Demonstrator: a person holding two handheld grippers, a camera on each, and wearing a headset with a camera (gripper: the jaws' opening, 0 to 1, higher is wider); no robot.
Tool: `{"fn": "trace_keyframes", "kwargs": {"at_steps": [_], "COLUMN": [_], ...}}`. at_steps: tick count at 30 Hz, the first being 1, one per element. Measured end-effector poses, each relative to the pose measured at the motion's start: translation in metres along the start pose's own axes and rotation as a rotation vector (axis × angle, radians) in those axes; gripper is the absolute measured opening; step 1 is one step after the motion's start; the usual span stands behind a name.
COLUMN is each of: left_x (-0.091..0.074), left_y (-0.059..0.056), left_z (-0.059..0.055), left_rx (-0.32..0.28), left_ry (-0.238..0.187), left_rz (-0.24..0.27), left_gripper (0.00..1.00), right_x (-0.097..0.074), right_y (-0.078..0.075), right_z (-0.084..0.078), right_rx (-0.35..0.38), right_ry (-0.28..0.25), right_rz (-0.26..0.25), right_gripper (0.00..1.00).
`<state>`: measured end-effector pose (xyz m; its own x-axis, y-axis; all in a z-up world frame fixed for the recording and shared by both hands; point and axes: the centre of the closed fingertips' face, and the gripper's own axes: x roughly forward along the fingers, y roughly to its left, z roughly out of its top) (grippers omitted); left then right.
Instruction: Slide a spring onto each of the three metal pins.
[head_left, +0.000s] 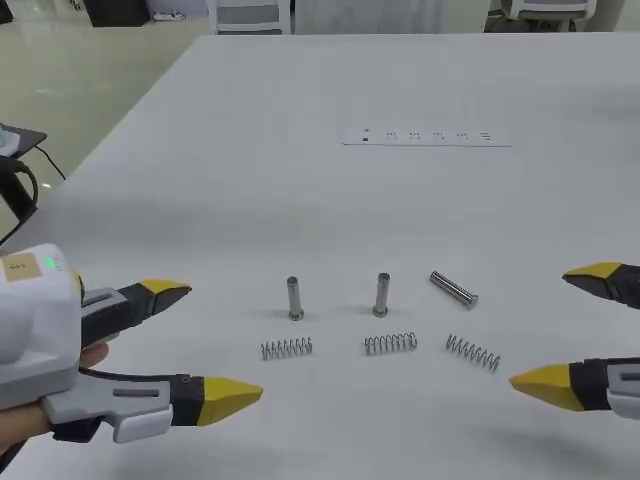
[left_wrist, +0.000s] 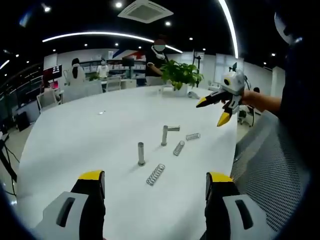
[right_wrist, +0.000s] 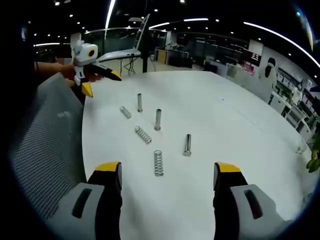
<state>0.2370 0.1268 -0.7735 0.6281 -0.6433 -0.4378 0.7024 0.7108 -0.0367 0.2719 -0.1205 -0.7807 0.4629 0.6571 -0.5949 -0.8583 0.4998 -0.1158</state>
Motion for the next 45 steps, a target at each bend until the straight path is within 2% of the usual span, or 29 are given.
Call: {"fn": "trace_keyframes", "kwargs": {"at_steps": [8,26,40,45], "left_x": [0.000,-0.002,-0.003,-0.003], "left_y": [-0.001,-0.002,-0.004,-0.005], "left_z": [0.000,-0.002,-0.002,-0.003], "left_rx": [0.001,-0.002,-0.006,-0.005], "left_ry": [-0.002,0.003,0.005,0.008], "left_rz": [-0.001,0.001,0.001,0.002], "left_gripper": [0.79,0.79,0.78,0.78], "right_x": [0.002,0.023,0.049,0.062], "right_y": [-0.005,-0.029,-0.039,-0.042], "right_z": [0.004,0.022,0.034,0.035], "right_rx": [-0.005,-0.038,-0.085,-0.102], "right_ry": [0.000,0.021,0.053,0.087], "right_rz": [-0.004,-0.010,0.011,0.025], "right_gripper": [0.73,0.66,0.56,0.53]}}
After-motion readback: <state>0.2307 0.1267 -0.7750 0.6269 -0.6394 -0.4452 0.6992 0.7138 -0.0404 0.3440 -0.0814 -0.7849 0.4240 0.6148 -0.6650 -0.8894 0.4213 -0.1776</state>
